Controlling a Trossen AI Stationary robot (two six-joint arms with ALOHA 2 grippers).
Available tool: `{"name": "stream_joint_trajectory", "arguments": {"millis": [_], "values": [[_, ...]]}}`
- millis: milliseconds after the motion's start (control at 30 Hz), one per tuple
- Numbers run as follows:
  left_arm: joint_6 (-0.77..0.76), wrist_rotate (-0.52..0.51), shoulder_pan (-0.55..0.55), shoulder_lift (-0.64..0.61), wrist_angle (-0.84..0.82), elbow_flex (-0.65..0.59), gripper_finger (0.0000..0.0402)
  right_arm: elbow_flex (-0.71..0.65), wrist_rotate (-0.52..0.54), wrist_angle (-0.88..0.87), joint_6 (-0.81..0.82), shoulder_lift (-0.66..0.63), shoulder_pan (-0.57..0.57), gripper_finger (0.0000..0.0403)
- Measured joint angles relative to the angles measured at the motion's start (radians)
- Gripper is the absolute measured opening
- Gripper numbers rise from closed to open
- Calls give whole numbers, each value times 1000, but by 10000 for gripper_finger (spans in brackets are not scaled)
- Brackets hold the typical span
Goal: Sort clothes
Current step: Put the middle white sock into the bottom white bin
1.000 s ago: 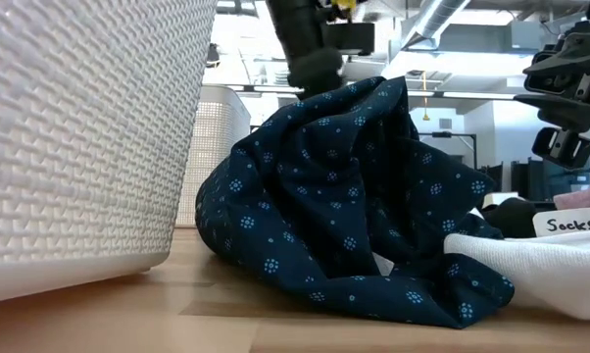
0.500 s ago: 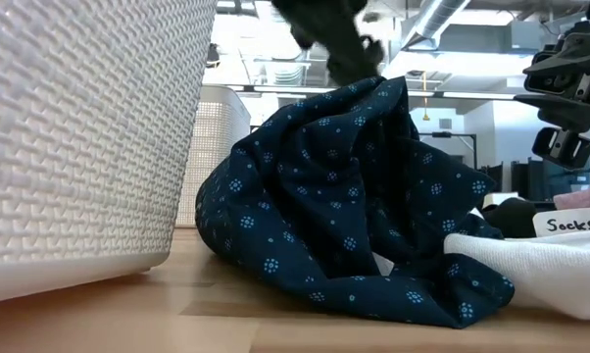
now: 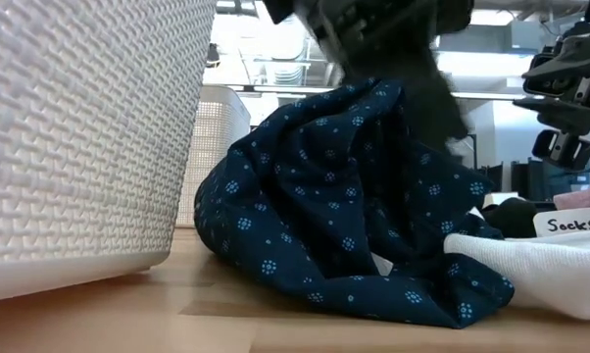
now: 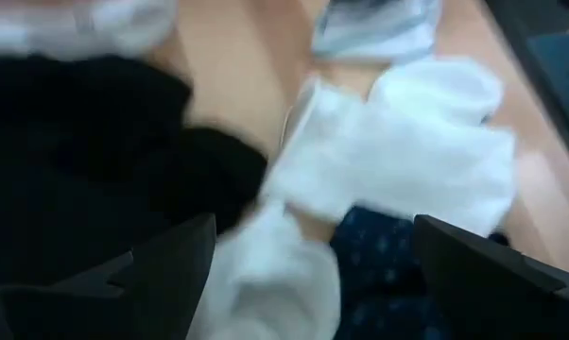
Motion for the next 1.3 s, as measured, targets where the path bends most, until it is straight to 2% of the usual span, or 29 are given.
{"name": "stream_joint_trajectory", "arguments": {"millis": [133,267,400,533,700,1000,1300], "values": [[-7,11,12,9,-58,2,338,0,0,-1,0,12,0,132],[22,15,5,14,-38,2,315,0,0,-1,0,14,0,132],[58,-42,-2,14,-30,3,290,0,0,0,0,14,0,132],[82,-41,-2,14,-39,3,265,0,0,0,0,14,0,132],[119,-40,-1,14,-72,3,211,0,0,0,0,14,0,132],[160,7,-8,50,-66,3,86,0,0,0,0,14,0,132],[175,4,-7,48,-27,3,25,0,0,0,0,14,0,132]]}}
